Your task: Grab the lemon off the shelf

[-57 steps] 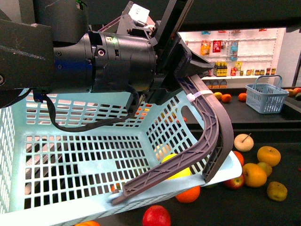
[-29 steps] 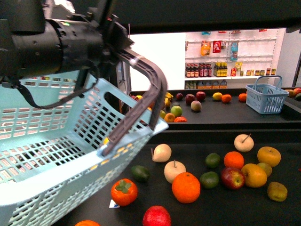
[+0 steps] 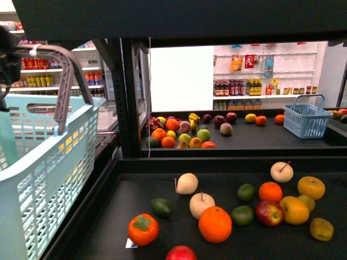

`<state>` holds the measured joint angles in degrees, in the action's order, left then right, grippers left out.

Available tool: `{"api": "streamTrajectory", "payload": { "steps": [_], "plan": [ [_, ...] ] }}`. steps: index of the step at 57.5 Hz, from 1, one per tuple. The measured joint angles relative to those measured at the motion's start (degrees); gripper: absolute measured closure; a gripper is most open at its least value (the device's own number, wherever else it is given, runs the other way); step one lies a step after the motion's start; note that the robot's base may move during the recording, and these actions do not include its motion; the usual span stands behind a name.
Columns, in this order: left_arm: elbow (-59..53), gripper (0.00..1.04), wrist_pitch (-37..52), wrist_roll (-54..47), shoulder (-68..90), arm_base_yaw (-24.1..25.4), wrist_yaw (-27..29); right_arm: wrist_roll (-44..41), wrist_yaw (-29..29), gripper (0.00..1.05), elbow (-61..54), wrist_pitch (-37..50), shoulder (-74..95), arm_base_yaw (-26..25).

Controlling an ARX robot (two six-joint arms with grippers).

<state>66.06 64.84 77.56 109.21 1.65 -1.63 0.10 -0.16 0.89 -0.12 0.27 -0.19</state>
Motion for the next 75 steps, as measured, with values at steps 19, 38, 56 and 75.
{"api": "streamTrajectory", "payload": {
  "steps": [19, 38, 56, 75],
  "plan": [
    [4.7, 0.97, 0.55, 4.7, 5.01, 7.69, -7.78, 0.0, 0.0, 0.02, 0.0, 0.0, 0.0, 0.0],
    [6.36, 0.97, 0.85, 6.69, 8.04, 13.73, -13.92, 0.02, 0.0, 0.02, 0.0, 0.0, 0.0, 0.0],
    [4.72, 0.97, 5.86, 9.27, 9.55, 17.77, -18.99, 0.02, 0.0, 0.02, 0.0, 0.0, 0.0, 0.0],
    [1.88, 0.97, 12.02, 11.58, 13.09, 19.1, -20.59, 0.0, 0.0, 0.02, 0.0, 0.0, 0.0, 0.0]
  ]
}}
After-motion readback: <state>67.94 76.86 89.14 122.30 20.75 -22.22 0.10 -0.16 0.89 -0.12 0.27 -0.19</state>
